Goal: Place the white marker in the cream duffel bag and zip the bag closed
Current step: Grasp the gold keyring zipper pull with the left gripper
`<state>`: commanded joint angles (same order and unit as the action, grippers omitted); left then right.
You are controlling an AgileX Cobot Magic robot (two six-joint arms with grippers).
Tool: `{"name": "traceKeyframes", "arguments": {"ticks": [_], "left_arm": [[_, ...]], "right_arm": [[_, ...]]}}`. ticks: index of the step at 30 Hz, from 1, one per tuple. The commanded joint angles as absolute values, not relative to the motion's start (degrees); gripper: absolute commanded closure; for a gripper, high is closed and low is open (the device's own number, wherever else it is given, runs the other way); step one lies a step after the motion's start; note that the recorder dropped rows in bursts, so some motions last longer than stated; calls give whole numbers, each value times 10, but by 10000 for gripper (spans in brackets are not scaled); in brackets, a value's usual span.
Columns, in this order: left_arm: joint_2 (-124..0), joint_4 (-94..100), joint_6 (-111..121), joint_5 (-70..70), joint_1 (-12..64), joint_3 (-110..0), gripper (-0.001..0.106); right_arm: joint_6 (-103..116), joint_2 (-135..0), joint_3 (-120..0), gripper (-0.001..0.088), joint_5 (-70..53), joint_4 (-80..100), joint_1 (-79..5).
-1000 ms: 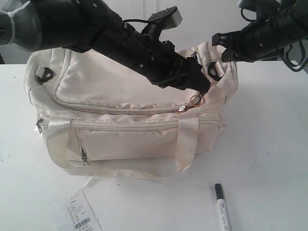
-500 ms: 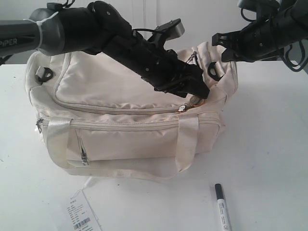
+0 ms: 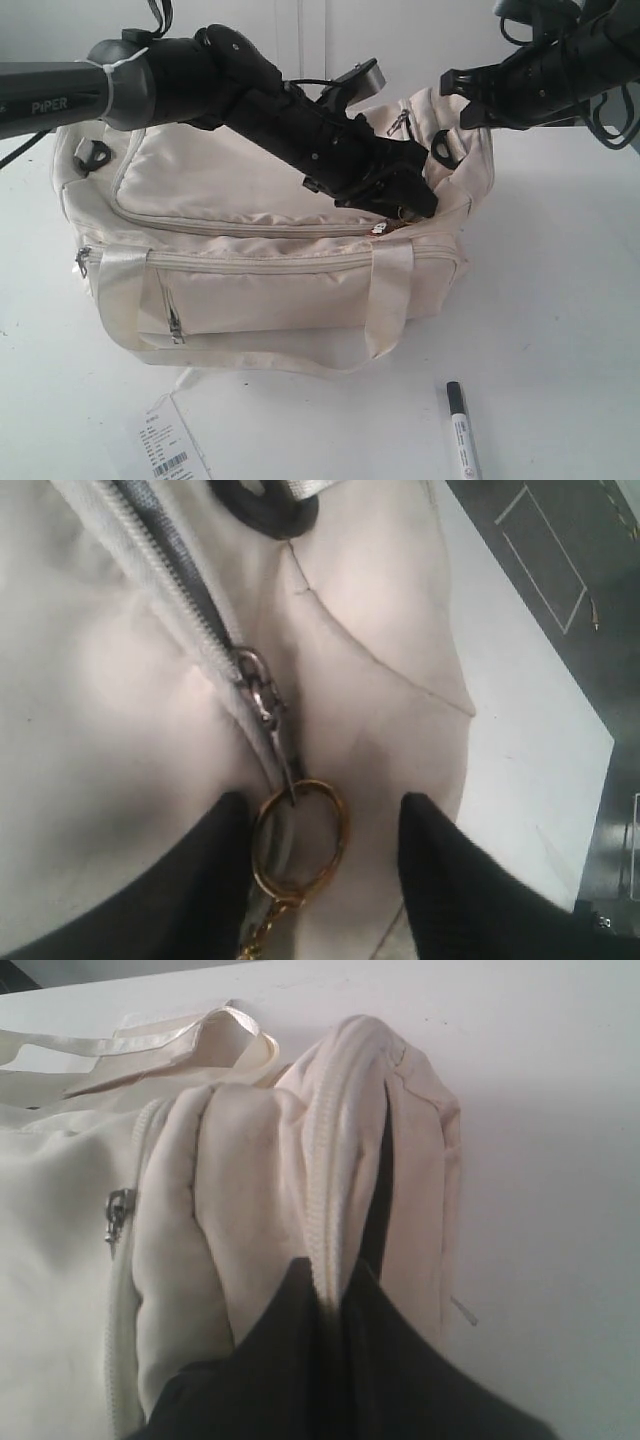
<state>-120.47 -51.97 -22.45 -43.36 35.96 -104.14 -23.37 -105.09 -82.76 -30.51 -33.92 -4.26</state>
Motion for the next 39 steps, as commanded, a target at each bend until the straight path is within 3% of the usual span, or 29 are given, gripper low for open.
{"name": "traceKeyframes", "arguments": {"ticks": [6, 12, 39], "left_arm": [[-1205, -491, -222, -432, 360, -1041, 723], [-1201, -466, -222, -429, 360, -1041, 1052], [-1155, -461, -194, -484, 338, -1041, 1053]], "right_arm": [[-234, -1051, -828, 868, -305, -339, -43], [-234, -1051, -828, 868, -305, -339, -43], [-234, -1051, -828, 868, -305, -339, -43]]}}
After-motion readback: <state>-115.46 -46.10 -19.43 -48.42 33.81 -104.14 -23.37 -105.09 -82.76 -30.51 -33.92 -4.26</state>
